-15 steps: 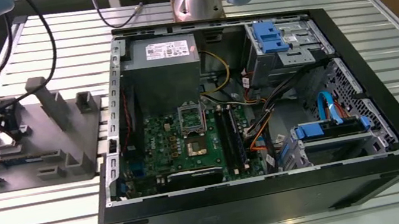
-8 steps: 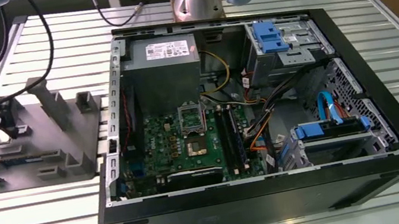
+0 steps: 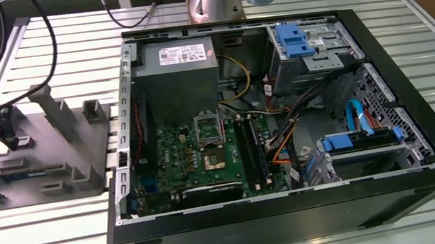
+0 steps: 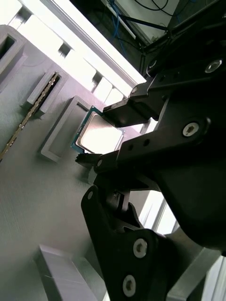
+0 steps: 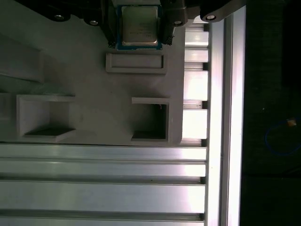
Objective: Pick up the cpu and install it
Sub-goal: 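Pick up the cpu and move it towards the insertion slot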
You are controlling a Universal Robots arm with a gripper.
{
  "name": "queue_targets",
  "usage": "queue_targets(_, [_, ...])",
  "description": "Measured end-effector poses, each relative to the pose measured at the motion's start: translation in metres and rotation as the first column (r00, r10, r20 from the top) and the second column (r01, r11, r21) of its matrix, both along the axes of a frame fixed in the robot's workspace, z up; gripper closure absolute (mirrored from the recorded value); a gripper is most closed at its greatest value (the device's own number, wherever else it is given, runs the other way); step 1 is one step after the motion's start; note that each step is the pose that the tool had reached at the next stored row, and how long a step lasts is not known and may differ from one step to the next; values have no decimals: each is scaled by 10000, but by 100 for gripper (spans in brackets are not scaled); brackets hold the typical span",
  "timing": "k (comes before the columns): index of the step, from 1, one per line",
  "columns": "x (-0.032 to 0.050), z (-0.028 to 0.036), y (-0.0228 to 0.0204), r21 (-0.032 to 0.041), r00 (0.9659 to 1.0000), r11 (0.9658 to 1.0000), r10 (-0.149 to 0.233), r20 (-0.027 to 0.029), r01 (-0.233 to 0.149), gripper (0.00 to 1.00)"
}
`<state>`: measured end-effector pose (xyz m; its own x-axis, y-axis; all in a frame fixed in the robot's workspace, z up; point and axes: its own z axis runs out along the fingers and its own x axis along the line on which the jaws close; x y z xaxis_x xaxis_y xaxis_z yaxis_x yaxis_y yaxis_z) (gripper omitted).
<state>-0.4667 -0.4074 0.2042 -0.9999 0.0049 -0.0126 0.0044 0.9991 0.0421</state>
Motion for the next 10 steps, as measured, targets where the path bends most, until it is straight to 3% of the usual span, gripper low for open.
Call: queue_targets(10, [0,65,0,1,10000,10000,0,2,0,53])
